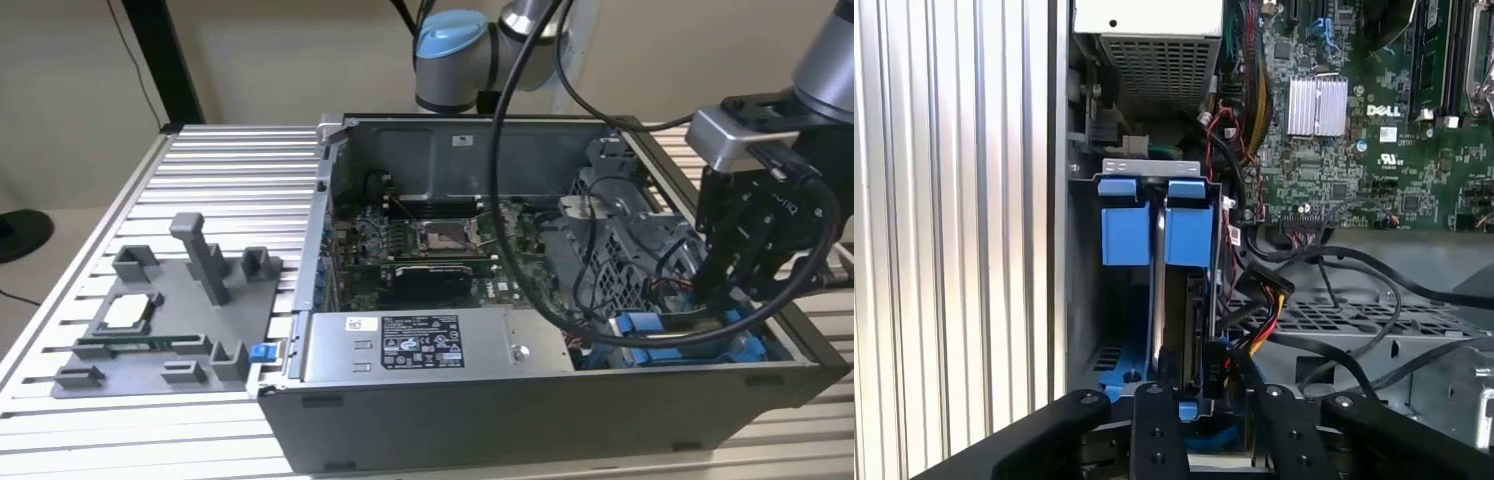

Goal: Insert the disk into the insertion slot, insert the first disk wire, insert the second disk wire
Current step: 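Insert the second disk wire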

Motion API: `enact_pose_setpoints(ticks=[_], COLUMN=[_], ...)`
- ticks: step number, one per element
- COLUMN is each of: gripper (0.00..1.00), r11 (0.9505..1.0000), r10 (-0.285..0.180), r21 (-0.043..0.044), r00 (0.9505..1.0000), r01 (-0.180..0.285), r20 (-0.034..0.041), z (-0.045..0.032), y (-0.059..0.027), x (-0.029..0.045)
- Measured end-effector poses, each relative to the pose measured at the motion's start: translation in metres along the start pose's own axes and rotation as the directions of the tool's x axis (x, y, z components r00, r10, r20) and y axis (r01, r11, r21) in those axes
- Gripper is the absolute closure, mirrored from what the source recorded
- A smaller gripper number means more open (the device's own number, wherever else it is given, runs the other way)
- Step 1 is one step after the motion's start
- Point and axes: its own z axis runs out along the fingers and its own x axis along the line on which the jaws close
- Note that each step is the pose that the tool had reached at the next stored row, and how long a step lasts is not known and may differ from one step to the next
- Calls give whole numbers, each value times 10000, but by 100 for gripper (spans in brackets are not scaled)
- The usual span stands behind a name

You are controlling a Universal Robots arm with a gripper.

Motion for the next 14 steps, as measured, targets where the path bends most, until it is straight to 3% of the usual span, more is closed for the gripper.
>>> enact_pose_setpoints(ticks=[5, 10, 13, 14], gripper=[0, 0, 0, 100], r11=[10000, 9996, 9996, 9996], r10=[-7, -12, -12, -11], r21=[90, 286, 294, 294], r00=[10000, 10000, 10000, 10000], r01=[7, 11, 12, 11], r20=[3, 6, 6, 6], z=[-1, -1, -1, -1], y=[77, 79, 82, 84], x=[-4, -21, -25, -26])
